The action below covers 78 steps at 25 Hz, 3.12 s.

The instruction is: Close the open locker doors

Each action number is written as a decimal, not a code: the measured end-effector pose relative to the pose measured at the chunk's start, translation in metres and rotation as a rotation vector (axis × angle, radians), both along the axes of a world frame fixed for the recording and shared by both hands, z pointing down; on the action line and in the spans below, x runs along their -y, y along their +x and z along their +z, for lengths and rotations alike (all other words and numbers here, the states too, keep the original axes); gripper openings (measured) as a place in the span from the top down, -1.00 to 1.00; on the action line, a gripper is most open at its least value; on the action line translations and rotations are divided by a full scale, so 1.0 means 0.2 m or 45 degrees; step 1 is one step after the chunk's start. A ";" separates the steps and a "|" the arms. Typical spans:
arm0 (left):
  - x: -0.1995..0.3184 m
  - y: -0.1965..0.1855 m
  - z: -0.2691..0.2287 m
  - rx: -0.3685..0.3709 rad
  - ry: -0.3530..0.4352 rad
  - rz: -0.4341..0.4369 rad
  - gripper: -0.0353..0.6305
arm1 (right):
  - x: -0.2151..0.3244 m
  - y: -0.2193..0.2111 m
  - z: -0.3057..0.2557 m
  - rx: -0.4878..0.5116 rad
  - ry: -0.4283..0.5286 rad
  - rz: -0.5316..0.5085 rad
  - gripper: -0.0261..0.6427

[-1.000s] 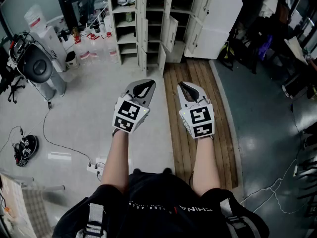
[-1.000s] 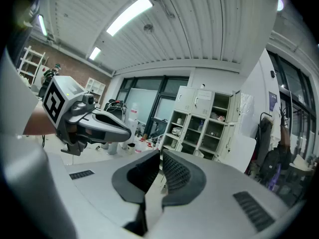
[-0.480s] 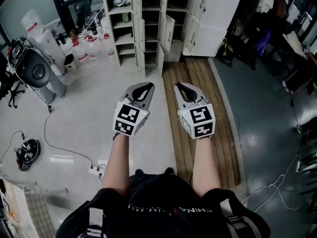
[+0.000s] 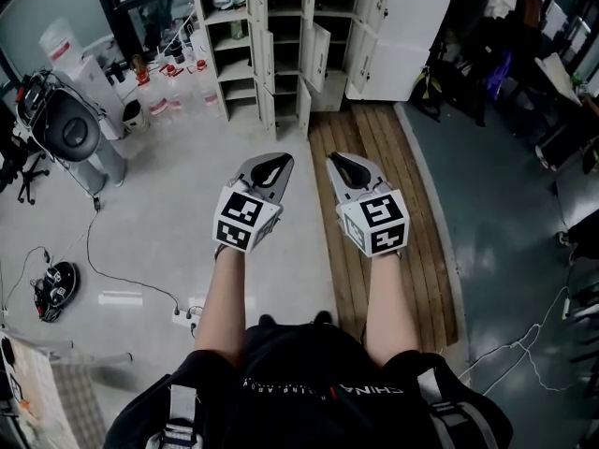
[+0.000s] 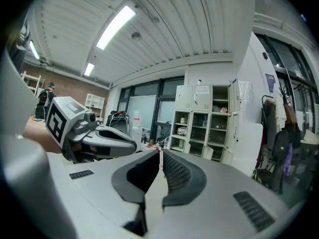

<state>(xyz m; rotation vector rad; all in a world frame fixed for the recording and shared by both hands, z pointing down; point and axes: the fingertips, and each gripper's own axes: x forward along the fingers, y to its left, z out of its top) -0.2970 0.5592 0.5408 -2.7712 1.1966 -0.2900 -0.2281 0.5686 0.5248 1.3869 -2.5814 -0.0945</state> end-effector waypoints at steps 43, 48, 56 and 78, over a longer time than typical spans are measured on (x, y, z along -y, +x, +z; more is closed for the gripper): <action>0.98 0.24 0.20 -0.052 -0.099 -0.019 0.82 | 0.99 0.45 0.21 -0.046 -0.088 0.134 0.79; 1.40 0.05 0.14 -0.067 -0.102 0.040 0.82 | 1.39 0.27 0.14 -0.072 -0.079 0.181 0.79; 1.81 -0.09 0.17 -0.087 -0.143 0.167 0.82 | 1.77 0.15 0.14 -0.118 -0.108 0.321 0.79; 2.67 0.60 0.27 -0.008 -0.143 0.341 0.83 | 2.60 0.75 0.25 -0.080 -0.123 0.432 0.79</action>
